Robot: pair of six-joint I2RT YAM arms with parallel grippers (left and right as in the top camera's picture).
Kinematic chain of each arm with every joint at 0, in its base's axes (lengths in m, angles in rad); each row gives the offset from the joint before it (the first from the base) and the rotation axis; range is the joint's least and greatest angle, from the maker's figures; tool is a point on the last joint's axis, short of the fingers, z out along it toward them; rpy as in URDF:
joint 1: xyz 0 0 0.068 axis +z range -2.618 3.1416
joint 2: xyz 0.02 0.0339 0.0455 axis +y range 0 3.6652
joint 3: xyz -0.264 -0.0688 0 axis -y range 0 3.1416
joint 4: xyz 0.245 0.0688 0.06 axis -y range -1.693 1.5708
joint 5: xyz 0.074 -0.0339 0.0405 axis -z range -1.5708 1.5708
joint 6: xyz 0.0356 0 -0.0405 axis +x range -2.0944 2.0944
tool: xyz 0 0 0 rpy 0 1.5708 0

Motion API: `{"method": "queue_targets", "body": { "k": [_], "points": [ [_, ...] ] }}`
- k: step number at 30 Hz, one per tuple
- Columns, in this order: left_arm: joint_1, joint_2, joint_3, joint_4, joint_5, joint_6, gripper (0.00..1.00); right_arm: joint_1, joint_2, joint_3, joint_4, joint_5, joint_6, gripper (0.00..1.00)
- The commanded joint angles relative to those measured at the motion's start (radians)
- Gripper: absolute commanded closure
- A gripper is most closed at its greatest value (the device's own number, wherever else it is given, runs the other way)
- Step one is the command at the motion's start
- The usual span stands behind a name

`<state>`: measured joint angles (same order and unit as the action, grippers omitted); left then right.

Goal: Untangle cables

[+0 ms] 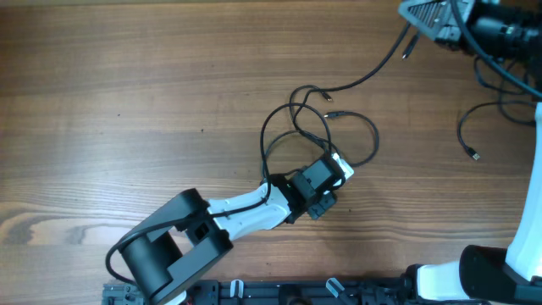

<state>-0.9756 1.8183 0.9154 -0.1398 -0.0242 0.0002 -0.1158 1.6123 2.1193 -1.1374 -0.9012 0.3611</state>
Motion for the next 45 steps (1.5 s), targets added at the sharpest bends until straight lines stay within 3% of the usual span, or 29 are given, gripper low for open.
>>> {"method": "queue_targets", "body": {
  "k": [1,8,11,15,17,22,27,31,34,39,45],
  "points": [
    [0.031,-0.154,0.002,-0.067,-0.078,-0.114,0.96,-0.064,0.001,0.007,0.022,0.118,0.012,0.96],
    [0.137,-0.532,0.002,-0.354,-0.062,-0.214,0.96,-0.179,0.011,0.007,0.028,0.397,0.070,0.96],
    [0.228,-0.680,0.002,-0.462,0.016,-0.221,0.96,-0.211,0.039,0.006,-0.008,0.531,0.086,0.96],
    [0.433,-0.828,0.002,-0.499,0.199,-0.230,0.96,-0.220,0.108,0.006,-0.080,0.591,0.049,0.96],
    [0.529,-0.858,0.002,-0.467,0.207,-0.299,0.96,-0.220,0.146,0.006,-0.115,0.653,0.048,0.96],
    [0.738,-0.867,0.002,-0.325,0.206,-0.453,0.96,-0.220,0.258,0.006,-0.201,0.696,-0.010,0.96],
    [0.838,-0.837,0.002,-0.290,0.160,-0.483,0.96,-0.222,0.297,0.006,-0.227,0.702,-0.037,0.96],
    [0.851,-0.800,0.002,-0.321,0.154,-0.507,0.96,-0.222,0.294,0.006,-0.245,0.663,-0.081,0.96],
    [0.851,-0.764,0.001,-0.338,0.150,-0.506,0.96,-0.219,0.294,0.006,-0.245,0.529,-0.176,0.96],
    [0.851,-0.697,0.001,-0.366,-0.031,-0.507,0.96,-0.220,0.252,0.038,-0.165,0.374,-0.178,0.96],
    [0.851,-0.592,0.001,-0.453,-0.157,-0.507,0.96,-0.299,0.164,0.322,-0.136,0.343,-0.118,0.96]
  ]
}}
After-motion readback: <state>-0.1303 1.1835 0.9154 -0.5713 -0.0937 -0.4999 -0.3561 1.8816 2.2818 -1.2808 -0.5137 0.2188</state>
